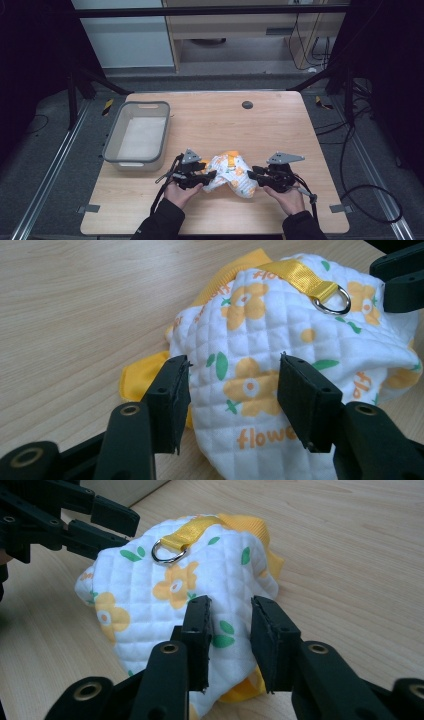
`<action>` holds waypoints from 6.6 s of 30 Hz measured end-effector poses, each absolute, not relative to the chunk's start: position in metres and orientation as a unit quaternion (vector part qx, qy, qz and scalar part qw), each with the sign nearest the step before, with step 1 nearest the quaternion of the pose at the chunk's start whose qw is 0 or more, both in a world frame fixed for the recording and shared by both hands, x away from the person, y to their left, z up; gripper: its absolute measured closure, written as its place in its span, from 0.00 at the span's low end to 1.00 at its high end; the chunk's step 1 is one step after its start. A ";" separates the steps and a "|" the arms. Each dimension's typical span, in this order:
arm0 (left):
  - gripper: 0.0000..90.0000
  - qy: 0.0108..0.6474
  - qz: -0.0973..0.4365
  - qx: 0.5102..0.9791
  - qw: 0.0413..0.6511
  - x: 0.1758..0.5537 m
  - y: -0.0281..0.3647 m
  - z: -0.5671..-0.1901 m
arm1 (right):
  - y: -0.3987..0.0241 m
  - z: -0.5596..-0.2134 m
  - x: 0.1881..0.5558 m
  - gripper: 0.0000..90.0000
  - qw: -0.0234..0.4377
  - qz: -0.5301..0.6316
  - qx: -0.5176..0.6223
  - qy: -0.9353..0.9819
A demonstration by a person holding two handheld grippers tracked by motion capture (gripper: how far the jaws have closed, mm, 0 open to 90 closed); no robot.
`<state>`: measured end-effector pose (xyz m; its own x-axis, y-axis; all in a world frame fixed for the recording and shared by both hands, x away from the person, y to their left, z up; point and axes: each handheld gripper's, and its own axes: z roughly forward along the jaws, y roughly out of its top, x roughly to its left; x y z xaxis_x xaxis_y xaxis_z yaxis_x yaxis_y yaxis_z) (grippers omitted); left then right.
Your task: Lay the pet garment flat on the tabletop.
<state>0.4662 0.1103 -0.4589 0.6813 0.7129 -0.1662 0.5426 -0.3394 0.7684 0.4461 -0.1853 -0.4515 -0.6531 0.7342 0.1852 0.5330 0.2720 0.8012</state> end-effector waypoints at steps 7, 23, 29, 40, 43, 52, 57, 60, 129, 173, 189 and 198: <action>0.58 0.388 0.098 0.818 0.414 0.465 0.107 -0.467 | -0.186 -0.456 0.446 0.90 0.094 0.443 0.400 0.797; 1.00 0.392 0.100 0.823 0.398 0.463 0.104 -0.481 | -0.182 -0.458 0.446 0.94 0.088 0.433 0.399 0.803; 0.84 0.398 0.134 0.811 0.407 0.467 0.112 -0.471 | -0.183 -0.458 0.446 0.94 0.088 0.433 0.399 0.804; 0.49 0.388 0.120 0.809 0.425 0.483 0.100 -0.462 | -0.182 -0.460 0.447 0.95 0.091 0.432 0.397 0.805; 0.48 0.388 0.108 0.814 0.418 0.484 0.095 -0.472 | -0.182 -0.460 0.446 0.95 0.091 0.428 0.397 0.807; 0.66 0.383 0.108 0.827 0.397 0.483 0.090 -0.483 | -0.179 -0.462 0.447 0.95 0.092 0.421 0.395 0.811; 0.84 0.384 0.108 0.828 0.394 0.482 0.092 -0.484 | -0.179 -0.462 0.446 0.95 0.089 0.420 0.397 0.811; 0.92 0.386 0.107 0.829 0.391 0.482 0.093 -0.484 | -0.179 -0.462 0.446 0.95 0.087 0.419 0.398 0.811; 0.98 0.344 0.218 0.778 0.479 0.478 0.110 -0.366 | -0.171 -0.394 0.481 0.99 0.208 0.525 0.393 0.725; 0.97 0.395 0.249 0.762 0.449 0.550 0.089 -0.379 | -0.159 -0.417 0.552 0.99 0.254 0.492 0.443 0.705; 0.96 0.426 0.250 0.755 0.431 0.586 0.074 -0.416 | -0.158 -0.448 0.585 0.98 0.262 0.444 0.491 0.703; 0.68 0.442 0.254 0.732 0.452 0.587 0.091 -0.404 | -0.161 -0.444 0.588 0.82 0.291 0.408 0.496 0.709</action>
